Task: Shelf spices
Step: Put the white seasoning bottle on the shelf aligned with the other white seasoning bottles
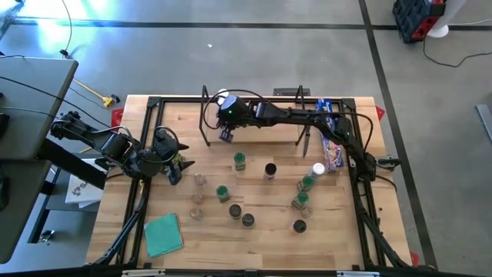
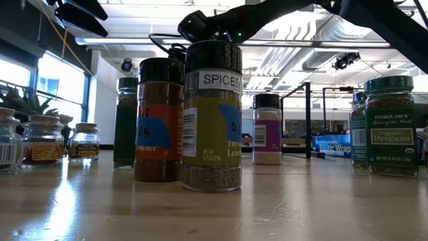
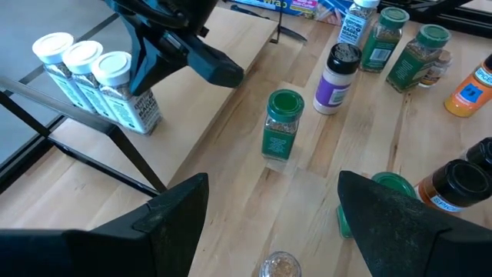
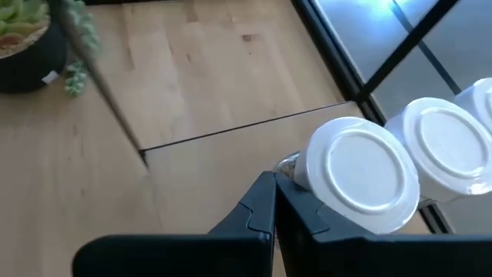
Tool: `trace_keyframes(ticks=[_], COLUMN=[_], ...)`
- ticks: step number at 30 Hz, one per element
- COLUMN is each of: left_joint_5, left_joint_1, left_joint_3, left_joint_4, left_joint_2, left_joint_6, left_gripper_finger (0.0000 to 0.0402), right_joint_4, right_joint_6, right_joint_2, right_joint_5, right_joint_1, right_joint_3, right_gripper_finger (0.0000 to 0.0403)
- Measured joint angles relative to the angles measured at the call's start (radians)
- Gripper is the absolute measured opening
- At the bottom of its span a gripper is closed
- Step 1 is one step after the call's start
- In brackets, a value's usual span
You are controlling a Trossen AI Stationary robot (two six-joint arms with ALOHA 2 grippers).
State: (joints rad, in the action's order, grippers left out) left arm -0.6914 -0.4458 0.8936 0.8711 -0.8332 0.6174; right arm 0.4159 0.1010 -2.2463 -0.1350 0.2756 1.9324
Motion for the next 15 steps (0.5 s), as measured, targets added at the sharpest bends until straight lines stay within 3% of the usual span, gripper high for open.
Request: trace_keyframes(ticks=[9,15], left_joint_5=[0.000,0.002], left_joint_1=[0.000,0.000], left_joint_3=[0.000,0.000], left_joint_4=[0.000,0.002], left_joint_2=[0.000,0.000], left_joint_6=[0.000,0.000], left_gripper_finger=[0.0284,0.0284], right_joint_4=[-0.006,0.071], right_joint_6=[0.001,0.046], right_joint_2=[0.015,0.135], right_joint_5=[0.002,0.006], right_joint_1=[-0.016,-0.088], right_joint_3=[0.000,0.000], right_gripper_finger=[0.0000,0.0000])
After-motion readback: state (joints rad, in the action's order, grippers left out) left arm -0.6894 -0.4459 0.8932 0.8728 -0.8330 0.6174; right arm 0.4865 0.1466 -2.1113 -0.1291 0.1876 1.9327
